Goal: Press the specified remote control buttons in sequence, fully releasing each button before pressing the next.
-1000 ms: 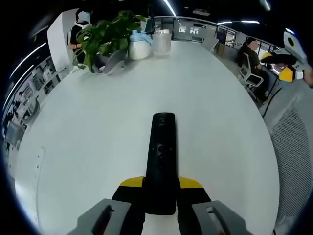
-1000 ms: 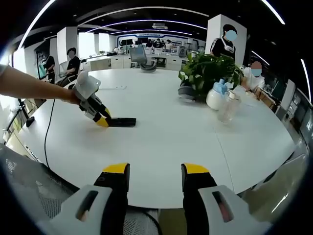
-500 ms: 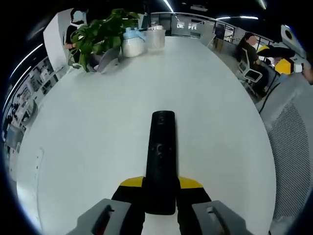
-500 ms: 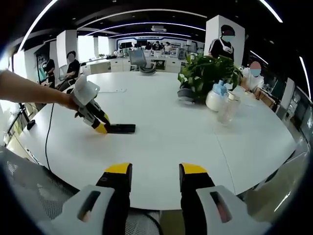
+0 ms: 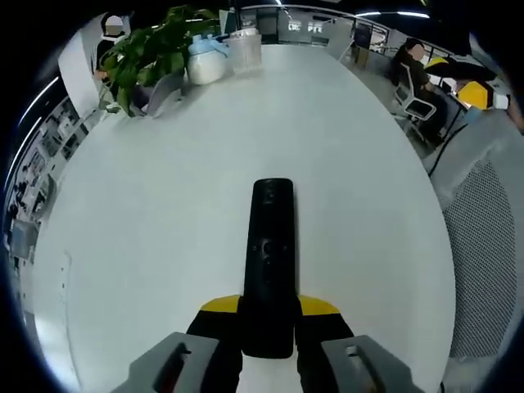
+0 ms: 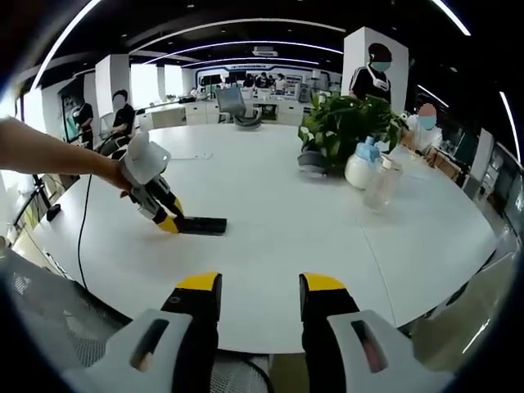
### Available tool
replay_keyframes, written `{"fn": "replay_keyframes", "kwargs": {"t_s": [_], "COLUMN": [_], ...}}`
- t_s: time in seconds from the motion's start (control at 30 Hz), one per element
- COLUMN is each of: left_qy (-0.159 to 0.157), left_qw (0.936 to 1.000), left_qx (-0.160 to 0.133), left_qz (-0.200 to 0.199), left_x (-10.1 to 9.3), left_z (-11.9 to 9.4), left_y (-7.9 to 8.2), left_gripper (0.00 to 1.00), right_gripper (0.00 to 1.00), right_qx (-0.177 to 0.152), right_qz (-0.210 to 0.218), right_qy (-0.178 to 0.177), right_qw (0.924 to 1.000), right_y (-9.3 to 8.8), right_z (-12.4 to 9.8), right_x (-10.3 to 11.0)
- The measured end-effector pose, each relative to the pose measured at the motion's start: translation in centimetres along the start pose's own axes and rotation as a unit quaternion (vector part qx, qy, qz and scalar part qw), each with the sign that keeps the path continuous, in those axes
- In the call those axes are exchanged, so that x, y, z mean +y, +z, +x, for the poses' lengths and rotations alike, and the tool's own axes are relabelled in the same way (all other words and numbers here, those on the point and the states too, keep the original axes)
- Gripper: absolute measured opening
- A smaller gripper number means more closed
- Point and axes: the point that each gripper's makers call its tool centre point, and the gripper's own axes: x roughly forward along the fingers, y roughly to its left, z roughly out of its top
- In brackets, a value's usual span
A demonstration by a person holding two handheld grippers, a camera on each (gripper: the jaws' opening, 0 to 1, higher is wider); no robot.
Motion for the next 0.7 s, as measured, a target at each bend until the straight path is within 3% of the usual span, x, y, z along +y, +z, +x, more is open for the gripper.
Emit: {"fn": "replay_keyframes", "kwargs": {"t_s": [0.3,0.7], "left_qy": [-0.006,-0.008], "left_qw": [0.9993,0.9992], "left_qx": [0.032,0.031], "left_qz": [0.02,0.024], "left_x": [-1.6,-3.3], "left_z": [-0.1,-0.3], "left_y": [-0.3,-0.6], "left_gripper": [0.23,0.23], "right_gripper": [0.37,0.36], "right_qx": [-0.005,-0.005], "right_qz": [0.003,0.007], "right_qy": [0.0,-0.01], "right_qw": [1.0,0.9999], "right_y": [0.1,0.1], "right_z": [-0.1,-0.2], "right_x": [-0.1,-0.4]}}
